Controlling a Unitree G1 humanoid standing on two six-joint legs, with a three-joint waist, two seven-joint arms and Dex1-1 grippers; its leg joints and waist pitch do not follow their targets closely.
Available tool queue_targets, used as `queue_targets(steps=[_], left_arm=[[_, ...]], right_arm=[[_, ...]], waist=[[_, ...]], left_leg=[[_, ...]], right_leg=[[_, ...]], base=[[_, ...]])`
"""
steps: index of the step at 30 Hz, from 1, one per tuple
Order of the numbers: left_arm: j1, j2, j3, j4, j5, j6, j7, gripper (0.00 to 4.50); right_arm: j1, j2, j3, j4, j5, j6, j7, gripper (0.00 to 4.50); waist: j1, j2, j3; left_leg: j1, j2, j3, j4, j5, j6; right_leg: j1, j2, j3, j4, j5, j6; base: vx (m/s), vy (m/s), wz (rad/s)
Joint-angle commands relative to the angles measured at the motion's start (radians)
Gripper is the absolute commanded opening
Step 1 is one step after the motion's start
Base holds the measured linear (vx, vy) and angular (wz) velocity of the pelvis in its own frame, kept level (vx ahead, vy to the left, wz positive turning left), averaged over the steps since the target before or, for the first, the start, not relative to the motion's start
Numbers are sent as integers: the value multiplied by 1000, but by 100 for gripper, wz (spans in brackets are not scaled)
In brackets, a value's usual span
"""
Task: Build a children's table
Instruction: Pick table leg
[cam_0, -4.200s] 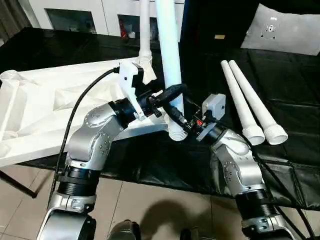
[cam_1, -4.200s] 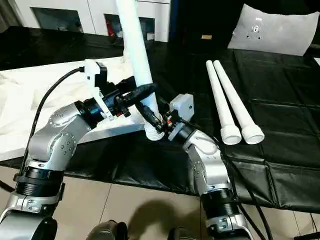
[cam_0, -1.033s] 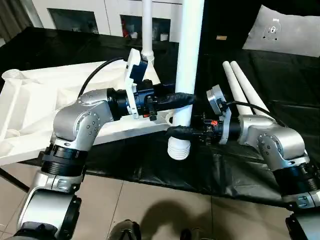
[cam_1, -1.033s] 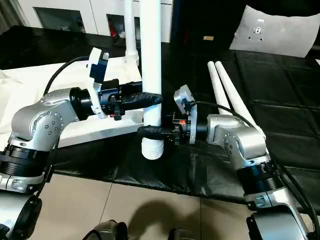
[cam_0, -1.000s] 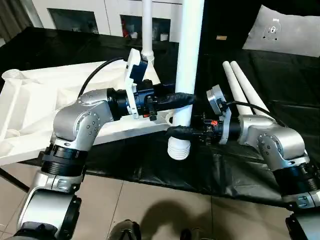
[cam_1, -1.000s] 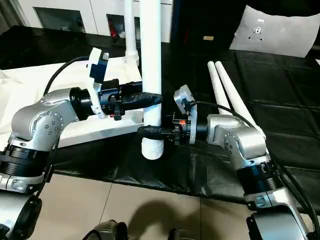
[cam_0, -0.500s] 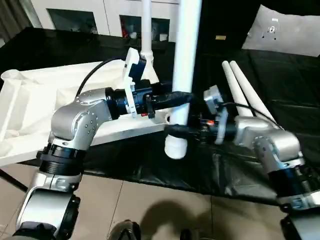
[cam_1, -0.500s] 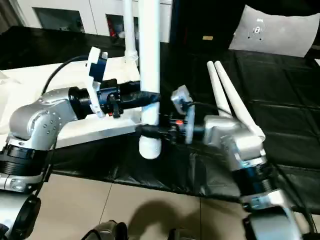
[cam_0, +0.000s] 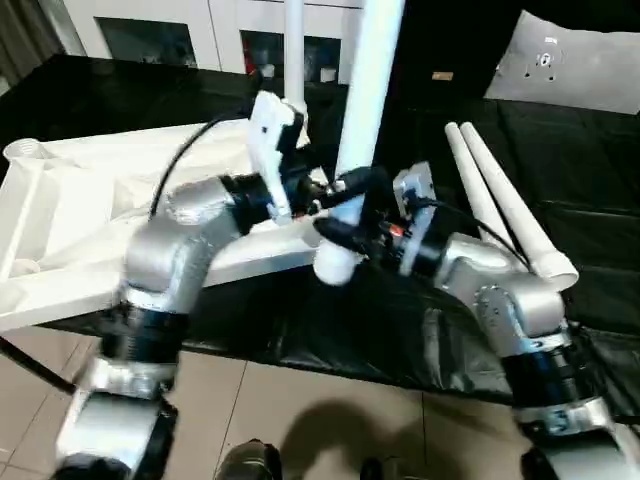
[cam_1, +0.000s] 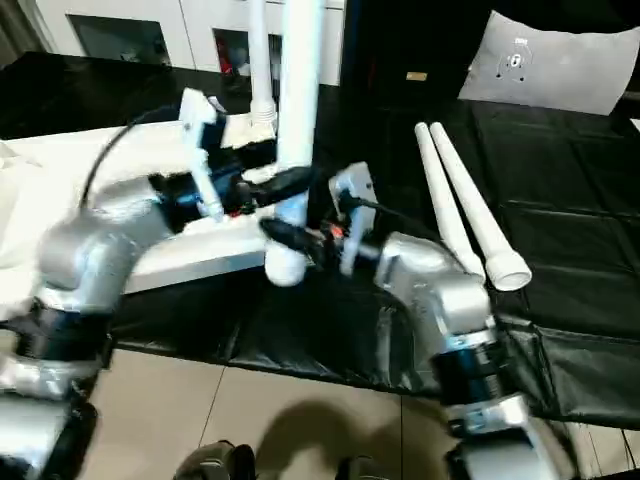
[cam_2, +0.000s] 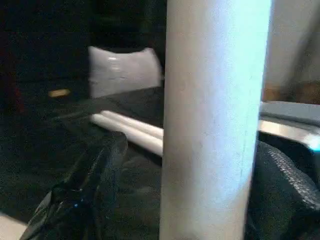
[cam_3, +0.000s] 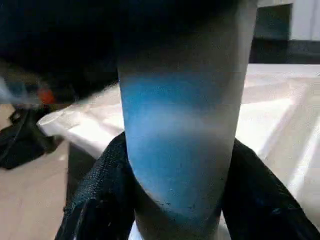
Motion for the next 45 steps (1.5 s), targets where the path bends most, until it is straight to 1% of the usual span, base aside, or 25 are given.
queue_targets(steps=[1, 2, 3, 4, 6, 7, 8, 10, 11, 12, 15, 18, 20, 22, 29, 30, 32, 33, 35, 37, 38, 40, 41, 42, 45], left_arm=[[11, -21, -17, -32, 52, -28, 87, 361], [15, -30, -20, -38, 66, -35, 108, 361], [20, -37, -29, -44, 91, -53, 128, 361], [23, -43, -34, -49, 108, -63, 142, 334], [28, -63, -38, -55, 130, -84, 175, 328], [31, -72, -36, -59, 135, -86, 193, 328], [31, -78, -35, -61, 144, -86, 212, 328], [33, -86, -44, -67, 177, -97, 250, 292], [34, -89, -48, -69, 189, -103, 262, 287], [34, -95, -47, -71, 190, -107, 269, 287], [40, -108, -51, -75, 197, -113, 277, 248], [45, -111, -55, -77, 201, -111, 278, 238], [48, -114, -56, -75, 199, -112, 280, 204], [51, -116, -54, -73, 195, -113, 279, 197], [52, -122, -50, -66, 192, -116, 277, 188], [52, -123, -48, -63, 190, -115, 276, 188], [49, -124, -40, -57, 182, -108, 272, 188], [47, -125, -35, -54, 178, -104, 272, 188], [40, -116, -25, -46, 172, -99, 265, 188], [32, -101, -18, -39, 171, -91, 255, 188], [25, -86, -13, -33, 169, -84, 242, 188], [16, -69, 1, -24, 154, -70, 222, 188], [12, -63, 20, -20, 123, -54, 201, 188], [8, -60, 37, -20, 91, -33, 181, 188], [-3, -47, 72, -19, 29, 5, 146, 188]], right_arm=[[-6, 21, -17, -33, -22, -44, -62, 191], [-7, 35, -18, -30, -31, -55, -85, 191], [-8, 49, -21, -26, -40, -64, -104, 191], [-9, 60, -24, -21, -43, -68, -118, 191], [-15, 80, -31, -8, -55, -83, -152, 191], [-16, 86, -31, -5, -57, -86, -163, 191], [-17, 90, -31, -2, -60, -91, -172, 191], [-22, 100, -32, 8, -75, -104, -194, 191], [-23, 104, -33, 11, -81, -110, -202, 191], [-26, 107, -37, 16, -85, -114, -213, 191], [-33, 107, -41, 31, -97, -126, -228, 191], [-36, 106, -40, 36, -97, -129, -231, 191], [-36, 104, -43, 38, -100, -130, -232, 191], [-38, 105, -45, 41, -104, -132, -233, 191], [-37, 102, -36, 44, -112, -139, -231, 191], [-34, 100, -30, 38, -111, -138, -220, 191], [-32, 95, -24, 28, -108, -119, -211, 191], [-33, 93, -22, 26, -105, -112, -204, 247], [-35, 86, -22, 27, -108, -115, -194, 261], [-32, 74, -21, 20, -100, -115, -169, 270], [-27, 62, -22, 8, -90, -121, -141, 294], [-20, 44, -32, -9, -74, -113, -116, 303], [-19, 25, -33, -18, -75, -102, -105, 315], [-19, 6, -33, -25, -77, -91, -94, 326], [-25, -52, -27, -45, -82, -32, -67, 347]], waist=[[-6, 2, -100], [-6, 3, -102], [-6, 0, -99], [-6, 1, -98], [-9, 2, -97], [-8, 0, -96], [-8, 2, -97], [-9, 2, -98], [-10, 1, -96], [-10, 1, -96], [-11, 2, -95], [-12, 3, -96], [-13, 2, -95], [-15, 5, -96], [-23, 3, -97], [-24, 5, -99], [-25, 3, -100], [-25, 4, -100], [-26, 2, -102], [-25, 4, -102], [-25, 1, -102], [-23, 1, -102], [-23, 2, -102], [-23, -1, -103], [-20, 1, -105]], left_leg=[[28, 66, -37, -72, -177, -12], [30, 64, -36, -71, -184, -9], [31, 63, -36, -73, -194, -10], [31, 64, -37, -74, -199, -13], [32, 64, -37, -76, -216, -20], [32, 64, -37, -76, -218, -20], [32, 64, -38, -76, -214, -21], [30, 63, -38, -76, -210, -18], [30, 62, -38, -77, -214, -18], [30, 62, -37, -76, -216, -20], [31, 61, -37, -76, -225, -22], [30, 62, -38, -76, -222, -19], [30, 61, -38, -77, -223, -17], [30, 61, -38, -76, -225, -17], [28, 60, -38, -75, -229, -16], [28, 60, -39, -75, -225, -14], [27, 60, -38, -73, -216, -11], [27, 60, -38, -74, -214, -11], [28, 60, -37, -73, -213, -9], [28, 60, -37, -72, -211, -7], [29, 60, -37, -72, -209, -6], [28, 59, -37, -71, -205, -1], [29, 58, -36, -70, -197, -1], [29, 57, -34, -69, -186, -1], [31, 58, -34, -67, -171, 6]], right_leg=[[46, -88, 48, -77, -174, -204], [45, -88, 49, -78, -192, -197], [43, -86, 49, -83, -219, -186], [44, -87, 49, -84, -228, -182], [41, -86, 50, -86, -252, -169], [40, -86, 50, -87, -254, -166], [40, -86, 50, -85, -246, -166], [41, -84, 50, -84, -230, -164], [40, -83, 50, -85, -233, -160], [39, -85, 50, -86, -240, -159], [39, -85, 51, -88, -251, -159], [39, -83, 51, -86, -232, -159], [40, -83, 50, -86, -230, -161], [40, -83, 50, -86, -227, -162], [42, -84, 50, -86, -221, -172], [44, -84, 49, -84, -216, -174], [44, -84, 49, -84, -207, -178], [45, -84, 49, -83, -203, -179], [45, -83, 49, -83, -202, -183], [45, -83, 49, -82, -198, -184], [45, -83, 49, -83, -198, -184], [46, -83, 49, -82, -195, -183], [47, -83, 49, -80, -190, -184], [48, -82, 48, -79, -180, -189], [47, -80, 47, -76, -163, -202]], base=[[0, 0, 0], [0, 0, 0], [0, 0, 0], [0, 0, 0], [0, 0, 0], [0, 0, 0], [0, 0, 0], [0, 0, 0], [0, 0, 0], [0, 0, 0], [0, 0, 0], [0, 0, 0], [0, 0, 0], [0, 0, 0], [0, 0, 0], [0, 0, 0], [0, 0, 0], [0, 0, 0], [0, 0, 0], [0, 0, 0], [0, 0, 0], [0, 0, 0], [0, 0, 0], [0, 0, 0], [0, 0, 0]])
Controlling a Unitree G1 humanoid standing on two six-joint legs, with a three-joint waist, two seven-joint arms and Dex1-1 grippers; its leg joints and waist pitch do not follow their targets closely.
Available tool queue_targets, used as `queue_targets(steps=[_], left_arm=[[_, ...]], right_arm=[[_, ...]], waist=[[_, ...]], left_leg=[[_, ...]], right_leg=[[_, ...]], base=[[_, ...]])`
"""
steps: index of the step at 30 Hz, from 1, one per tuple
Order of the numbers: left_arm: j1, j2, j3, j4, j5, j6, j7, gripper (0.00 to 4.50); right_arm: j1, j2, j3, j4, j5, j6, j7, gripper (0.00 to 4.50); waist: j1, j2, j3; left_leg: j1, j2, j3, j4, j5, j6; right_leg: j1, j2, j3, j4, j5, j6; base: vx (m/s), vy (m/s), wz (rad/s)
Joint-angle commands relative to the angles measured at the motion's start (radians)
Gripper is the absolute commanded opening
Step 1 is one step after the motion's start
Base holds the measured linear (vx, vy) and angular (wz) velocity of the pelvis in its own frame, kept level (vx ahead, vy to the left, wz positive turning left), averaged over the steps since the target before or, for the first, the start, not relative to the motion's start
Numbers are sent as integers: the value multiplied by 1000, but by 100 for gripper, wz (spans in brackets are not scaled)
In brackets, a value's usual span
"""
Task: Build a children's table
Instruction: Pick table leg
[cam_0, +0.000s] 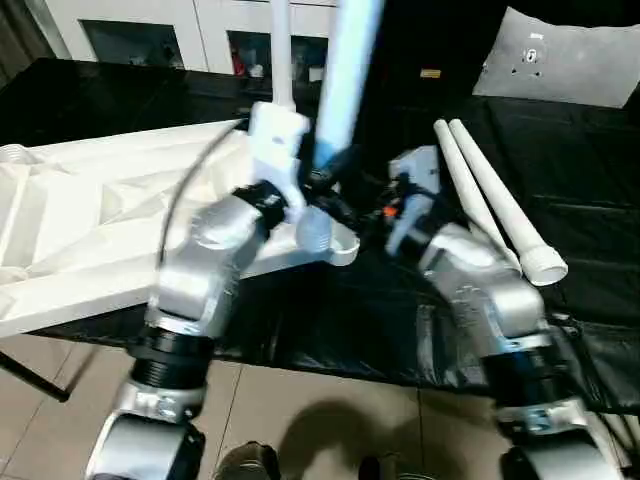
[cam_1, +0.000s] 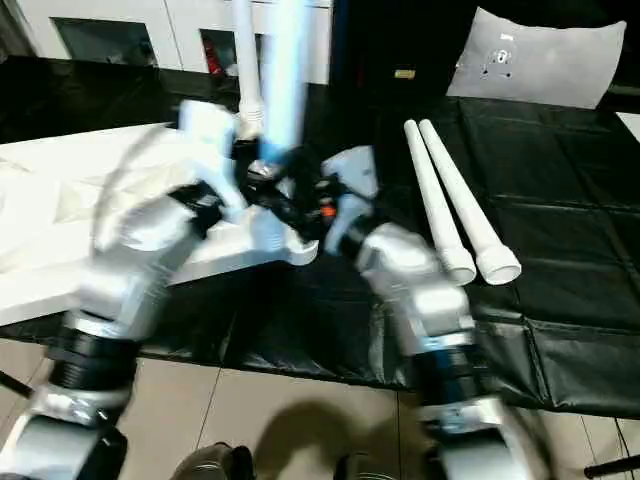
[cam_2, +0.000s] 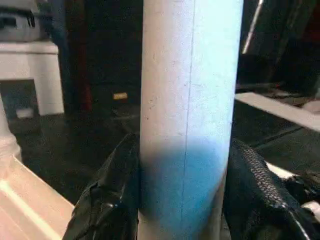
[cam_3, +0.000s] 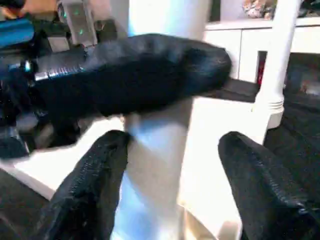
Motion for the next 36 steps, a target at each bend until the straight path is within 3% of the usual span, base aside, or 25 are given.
queue_targets(steps=[1, 2, 7, 11, 15, 17, 22, 27, 32, 36], left_arm=[[-32, 8, 41, 0, -63, 34, -37, 188], [-46, 18, 62, 13, -88, 48, -53, 188], [-88, 56, 89, 62, -135, 86, -124, 188], [-147, 61, 176, 98, -314, 219, -217, 188], [-164, 60, 197, 105, -369, 258, -241, 188], [-185, 48, 236, 120, -453, 314, -266, 188], [-187, 52, 245, 115, -499, 354, -292, 188], [-179, 69, 221, 105, -488, 358, -310, 188], [-149, 126, 77, 58, -371, 256, -431, 188], [-155, 127, 55, 58, -357, 242, -443, 188]], right_arm=[[-4, -43, -20, -37, 27, 59, 53, 357], [-6, -76, -27, -52, 62, 90, 108, 377], [-33, -132, -63, -36, 143, 176, 186, 395], [-91, -177, -107, -11, 220, 300, 222, 395], [-109, -188, -118, -15, 252, 347, 239, 397], [-132, -193, -138, -3, 301, 398, 266, 397], [-144, -200, -150, 4, 336, 416, 308, 397], [-135, -212, -134, -15, 335, 401, 346, 397], [-135, -232, -58, -14, 267, 339, 395, 397], [-133, -245, -26, -16, 250, 327, 431, 397]], waist=[[2, -2, -103], [5, -3, -103], [6, -6, -100], [6, -6, -98], [9, -7, -97], [11, -9, -96], [15, -9, -94], [23, -9, -93], [22, -10, -92], [21, -10, -92]], left_leg=[[29, 58, -33, -67, -171, 9], [31, 55, -32, -65, -169, 14], [29, 55, -34, -65, -160, 33], [29, 50, -31, -61, -141, 33], [30, 53, -32, -61, -145, 39], [30, 52, -30, -61, -142, 40], [32, 55, -30, -62, -154, 28], [32, 57, -32, -65, -153, 23], [33, 62, -34, -70, -164, 12], [32, 61, -33, -69, -167, 6]], right_leg=[[47, -82, 48, -78, -167, -209], [51, -82, 47, -77, -171, -210], [49, -83, 46, -80, -202, -203], [50, -83, 45, -76, -186, -232], [50, -84, 44, -78, -193, -236], [49, -84, 44, -80, -200, -236], [48, -84, 44, -81, -230, -219], [47, -86, 46, -84, -244, -203], [44, -88, 48, -87, -275, -177], [46, -88, 48, -84, -266, -186]], base=[[0, 0, 0], [0, 0, 0], [0, 0, 0], [0, 0, 0], [0, 0, 0], [0, 0, 0], [0, 0, 0], [0, 0, 0], [0, 0, 0], [0, 0, 0]])
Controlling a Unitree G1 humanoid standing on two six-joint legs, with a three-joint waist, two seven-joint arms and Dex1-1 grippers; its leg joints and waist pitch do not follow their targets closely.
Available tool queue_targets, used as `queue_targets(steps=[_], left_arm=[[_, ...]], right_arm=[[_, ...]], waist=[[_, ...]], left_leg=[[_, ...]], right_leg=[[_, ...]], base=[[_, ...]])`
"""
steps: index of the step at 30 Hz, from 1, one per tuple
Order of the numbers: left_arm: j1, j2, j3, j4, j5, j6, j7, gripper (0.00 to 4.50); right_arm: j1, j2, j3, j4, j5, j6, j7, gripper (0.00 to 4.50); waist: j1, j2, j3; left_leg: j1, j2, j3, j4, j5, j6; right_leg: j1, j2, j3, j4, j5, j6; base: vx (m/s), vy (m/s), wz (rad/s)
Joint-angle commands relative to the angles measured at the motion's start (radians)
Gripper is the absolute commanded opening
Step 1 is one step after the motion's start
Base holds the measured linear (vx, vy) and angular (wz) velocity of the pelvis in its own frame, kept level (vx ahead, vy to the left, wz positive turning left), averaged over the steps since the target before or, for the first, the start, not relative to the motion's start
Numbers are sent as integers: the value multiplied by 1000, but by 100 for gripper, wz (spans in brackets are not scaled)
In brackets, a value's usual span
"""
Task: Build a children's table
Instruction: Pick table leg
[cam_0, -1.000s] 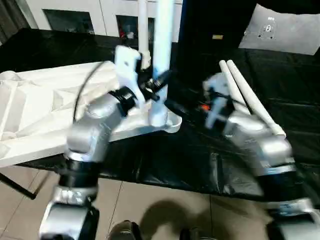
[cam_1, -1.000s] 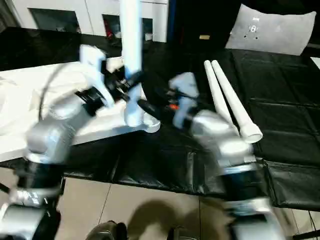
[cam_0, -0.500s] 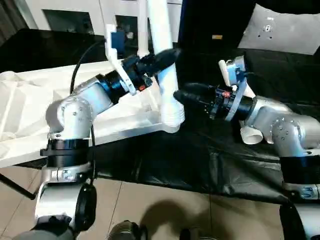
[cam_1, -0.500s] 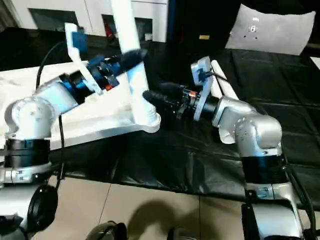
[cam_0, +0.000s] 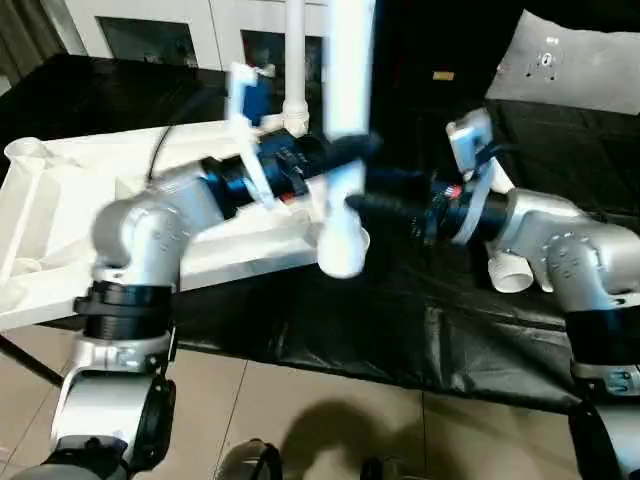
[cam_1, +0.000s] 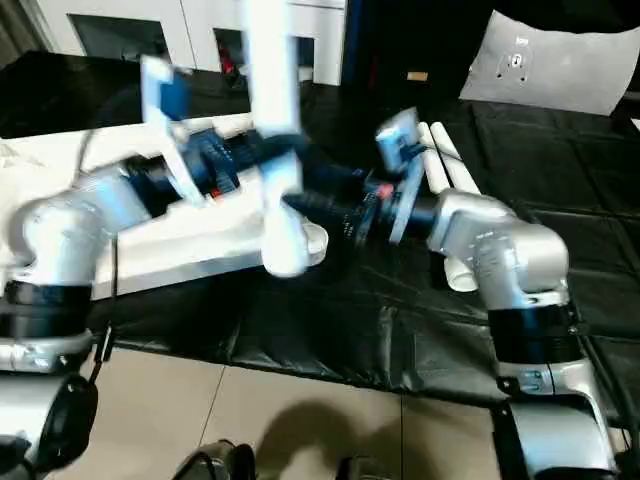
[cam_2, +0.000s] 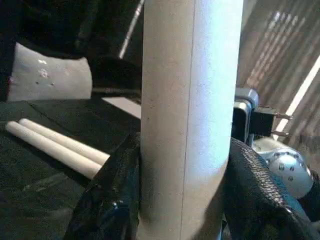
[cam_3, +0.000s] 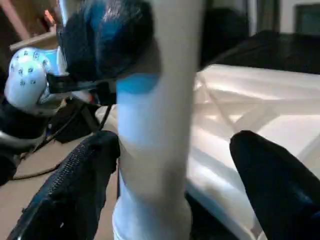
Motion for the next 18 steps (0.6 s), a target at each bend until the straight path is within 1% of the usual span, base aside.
queue_targets(steps=[1, 5, 6, 8, 10, 12, 15, 18], left_arm=[[-16, 4, -15, -25, 11, -26, -25, 188], [-9, 16, -71, -35, 32, -67, -91, 188], [-9, 17, -76, -36, 36, -69, -94, 188], [-7, 15, -85, -39, 42, -74, -102, 188], [-7, 12, -87, -43, 41, -75, -105, 188], [-7, 12, -89, -45, 41, -74, -107, 188], [-3, 16, -106, -58, 43, -81, -124, 188], [0, 17, -114, -64, 43, -87, -133, 188]], right_arm=[[-1, -12, 13, -8, -19, -14, 25, 397], [-9, -17, 51, 12, -32, -28, 74, 397], [-10, -18, 54, 14, -34, -31, 78, 397], [-12, -24, 77, 21, -53, -50, 99, 397], [-11, -31, 96, 25, -61, -60, 121, 397], [-11, -30, 99, 27, -63, -64, 125, 397], [-14, -21, 101, 34, -67, -65, 132, 397], [-16, -15, 101, 39, -63, -64, 135, 397]], waist=[[-2, -12, -92], [-1, -12, -93], [-3, -15, -92], [-3, -14, -92], [-3, -17, -91], [-3, -15, -91], [-3, -16, -91], [-3, -15, -90]], left_leg=[[31, 60, -33, -69, -169, 8], [32, 61, -33, -69, -161, 18], [31, 62, -32, -69, -161, 20], [31, 61, -32, -68, -164, 17], [30, 61, -32, -68, -163, 17], [31, 62, -32, -68, -162, 17], [31, 62, -32, -68, -156, 24], [31, 62, -32, -68, -164, 24]], right_leg=[[47, -88, 48, -85, -269, -187], [45, -88, 48, -84, -265, -190], [45, -88, 48, -83, -262, -193], [45, -88, 48, -84, -273, -194], [46, -88, 48, -84, -274, -195], [45, -88, 48, -83, -271, -196], [45, -89, 49, -82, -258, -202], [44, -88, 48, -83, -270, -203]], base=[[0, 0, 0], [0, 0, 0], [0, 0, 0], [0, 0, 0], [0, 0, 0], [0, 0, 0], [0, 0, 0], [0, 0, 0]])
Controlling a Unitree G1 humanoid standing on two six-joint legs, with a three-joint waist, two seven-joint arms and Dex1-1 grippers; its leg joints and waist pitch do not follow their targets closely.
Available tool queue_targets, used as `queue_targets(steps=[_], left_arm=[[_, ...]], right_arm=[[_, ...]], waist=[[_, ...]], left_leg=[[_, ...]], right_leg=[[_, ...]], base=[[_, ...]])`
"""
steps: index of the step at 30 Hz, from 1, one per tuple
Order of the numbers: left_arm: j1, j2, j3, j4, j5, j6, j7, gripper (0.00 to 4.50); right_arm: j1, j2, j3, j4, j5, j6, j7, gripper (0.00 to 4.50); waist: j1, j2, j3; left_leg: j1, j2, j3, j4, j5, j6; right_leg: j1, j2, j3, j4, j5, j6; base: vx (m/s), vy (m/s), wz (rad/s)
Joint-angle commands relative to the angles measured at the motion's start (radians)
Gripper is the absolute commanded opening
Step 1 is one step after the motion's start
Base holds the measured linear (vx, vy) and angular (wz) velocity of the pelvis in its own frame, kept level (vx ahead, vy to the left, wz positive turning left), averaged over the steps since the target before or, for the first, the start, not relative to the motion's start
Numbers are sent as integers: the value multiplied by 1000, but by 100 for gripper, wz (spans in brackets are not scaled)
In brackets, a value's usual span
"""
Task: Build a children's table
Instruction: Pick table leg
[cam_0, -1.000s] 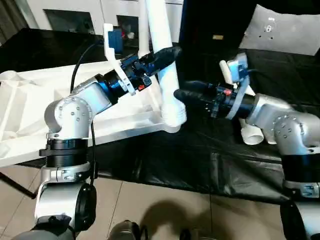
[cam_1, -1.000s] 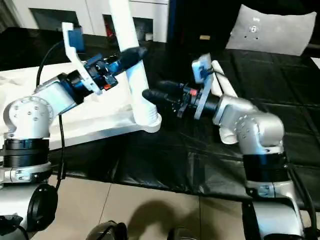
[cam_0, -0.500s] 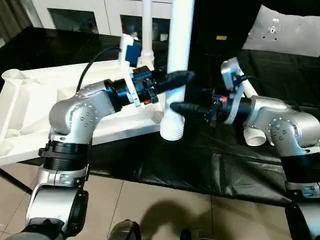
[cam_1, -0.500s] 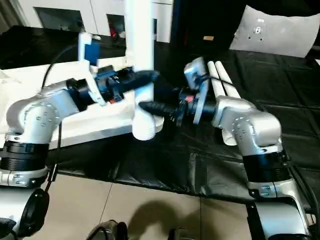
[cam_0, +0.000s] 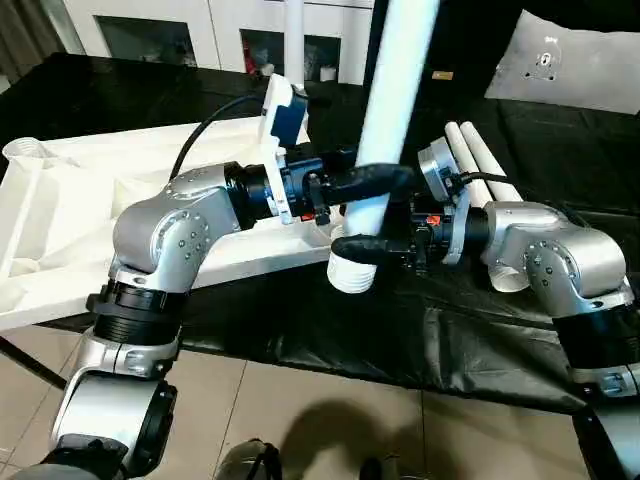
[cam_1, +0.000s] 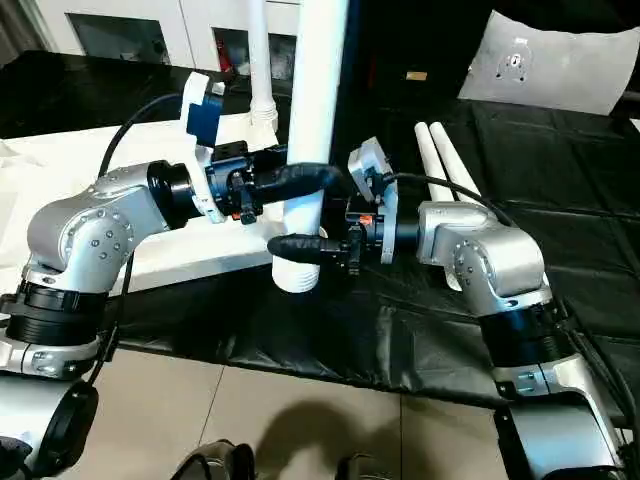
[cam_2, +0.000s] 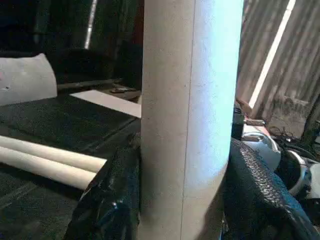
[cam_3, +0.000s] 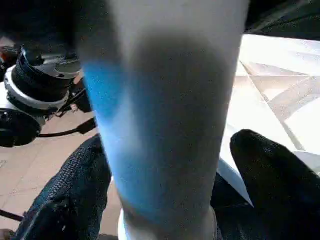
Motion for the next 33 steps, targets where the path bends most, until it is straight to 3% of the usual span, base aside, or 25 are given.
queue_targets(steps=[1, 3, 4, 7, 22, 31, 33], left_arm=[[-3, 8, -14, -28, 9, -19, -14, 188], [-2, 8, -16, -30, 10, -20, -16, 188], [-1, 9, -18, -31, 11, -21, -18, 188], [0, 9, -20, -33, 13, -22, -20, 188], [-13, 2, -27, -13, 35, -46, -18, 188], [-20, -7, -20, -1, 50, -36, 23, 186], [-20, -14, -14, -1, 41, -28, 27, 186]], right_arm=[[-15, 0, 5, 7, 0, -5, 7, 397], [-15, 1, 6, 9, -1, -7, 11, 397], [-14, 2, 7, 10, -1, -6, 13, 367], [-11, 3, 9, 11, -2, -7, 17, 354], [3, 4, 13, 8, -7, -6, 30, 208], [14, 6, 14, 1, -16, -10, 27, 193], [18, 11, 12, 0, -17, -15, 21, 193]], waist=[[-3, -12, -90], [-3, -12, -90], [-3, -12, -91], [-3, -12, -91], [-2, -9, -92], [-2, -10, -94], [0, -9, -99]], left_leg=[[31, 62, -32, -68, -167, 23], [32, 62, -32, -69, -171, 19], [32, 62, -33, -69, -171, 19], [31, 62, -33, -69, -167, 18], [32, 63, -33, -69, -172, 17], [31, 63, -33, -68, -169, 18], [31, 62, -33, -66, -157, 20]], right_leg=[[44, -88, 48, -84, -276, -203], [44, -88, 48, -85, -282, -198], [44, -87, 48, -84, -280, -198], [45, -87, 48, -83, -269, -201], [45, -88, 48, -82, -260, -207], [46, -89, 48, -82, -260, -208], [48, -89, 47, -80, -242, -213]], base=[[0, 0, 0], [0, 0, 0], [0, 0, 0], [0, 0, 0], [0, 0, 0], [0, 0, 0], [0, 0, 0]])
